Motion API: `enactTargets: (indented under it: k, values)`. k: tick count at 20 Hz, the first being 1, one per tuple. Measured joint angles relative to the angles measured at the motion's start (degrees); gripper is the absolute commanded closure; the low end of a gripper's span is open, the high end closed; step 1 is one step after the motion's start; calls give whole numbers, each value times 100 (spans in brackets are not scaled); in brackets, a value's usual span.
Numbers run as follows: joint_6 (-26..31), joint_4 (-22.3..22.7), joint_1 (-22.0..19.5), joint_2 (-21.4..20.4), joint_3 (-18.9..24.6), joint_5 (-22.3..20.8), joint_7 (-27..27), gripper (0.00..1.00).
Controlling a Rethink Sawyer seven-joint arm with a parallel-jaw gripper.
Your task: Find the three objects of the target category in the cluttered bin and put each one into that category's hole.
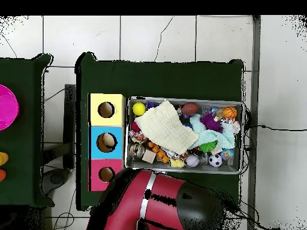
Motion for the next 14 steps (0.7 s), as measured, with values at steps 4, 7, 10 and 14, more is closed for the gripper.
enactTargets:
  k: [4,7,10,14]
  values:
    - [0,-21,-1,54,0,1,0,100]
    - [0,-34,-1,68,0,1,0,100]
    - [0,-43,0,70,-1,1,0,100]
    - [0,-70,0,71,0,1,0,0]
